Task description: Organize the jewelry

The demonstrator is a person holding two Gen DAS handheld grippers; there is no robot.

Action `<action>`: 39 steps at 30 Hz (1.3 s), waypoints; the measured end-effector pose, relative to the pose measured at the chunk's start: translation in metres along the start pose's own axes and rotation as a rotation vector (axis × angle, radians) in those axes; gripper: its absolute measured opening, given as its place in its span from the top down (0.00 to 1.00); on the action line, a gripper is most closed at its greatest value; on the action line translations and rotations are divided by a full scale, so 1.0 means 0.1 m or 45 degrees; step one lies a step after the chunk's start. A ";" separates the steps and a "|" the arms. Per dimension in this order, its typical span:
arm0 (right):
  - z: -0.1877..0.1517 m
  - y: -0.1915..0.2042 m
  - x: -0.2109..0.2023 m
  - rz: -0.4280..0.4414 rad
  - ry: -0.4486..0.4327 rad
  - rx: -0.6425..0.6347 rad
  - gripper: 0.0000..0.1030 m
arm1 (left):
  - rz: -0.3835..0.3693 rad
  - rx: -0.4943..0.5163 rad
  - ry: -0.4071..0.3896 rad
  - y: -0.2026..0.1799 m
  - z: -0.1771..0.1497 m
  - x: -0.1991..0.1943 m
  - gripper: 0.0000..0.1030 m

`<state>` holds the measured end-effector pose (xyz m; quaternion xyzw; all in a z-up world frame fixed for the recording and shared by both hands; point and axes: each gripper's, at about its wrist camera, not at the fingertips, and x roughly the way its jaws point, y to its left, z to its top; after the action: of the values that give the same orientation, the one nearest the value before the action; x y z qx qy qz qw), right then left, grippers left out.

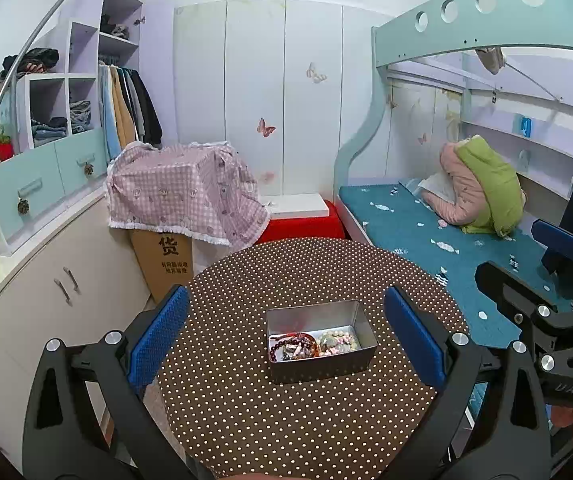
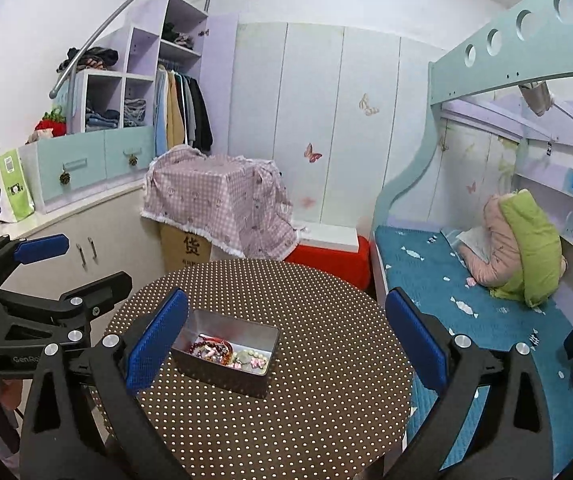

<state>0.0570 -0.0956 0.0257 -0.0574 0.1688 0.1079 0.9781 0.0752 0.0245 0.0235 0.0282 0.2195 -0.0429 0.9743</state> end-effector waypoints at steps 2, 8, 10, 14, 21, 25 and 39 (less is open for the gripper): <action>0.00 0.01 -0.03 -0.004 -0.011 -0.001 0.07 | 0.000 -0.003 -0.004 -0.01 0.01 -0.02 0.05; 0.00 0.01 -0.07 -0.009 -0.031 0.002 0.07 | 0.009 -0.017 -0.010 -0.01 0.03 -0.06 0.05; 0.00 0.01 -0.08 -0.010 -0.036 0.002 0.07 | 0.012 -0.022 -0.012 -0.02 0.03 -0.07 0.05; 0.00 0.00 -0.09 -0.003 -0.037 0.009 0.07 | 0.015 -0.024 -0.014 0.00 0.04 -0.08 0.05; 0.01 0.00 -0.11 -0.003 -0.042 0.006 0.07 | 0.019 -0.027 -0.022 0.02 0.03 -0.11 0.05; 0.01 0.00 -0.11 -0.001 -0.044 0.007 0.07 | 0.018 -0.028 -0.025 0.02 0.04 -0.13 0.05; 0.03 0.00 -0.24 -0.001 -0.077 -0.007 0.07 | 0.033 -0.031 -0.061 -0.03 0.05 -0.29 0.05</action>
<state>0.0355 -0.0996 0.0365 -0.0569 0.1389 0.1095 0.9826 0.0503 0.0237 0.0402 0.0181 0.1963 -0.0284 0.9800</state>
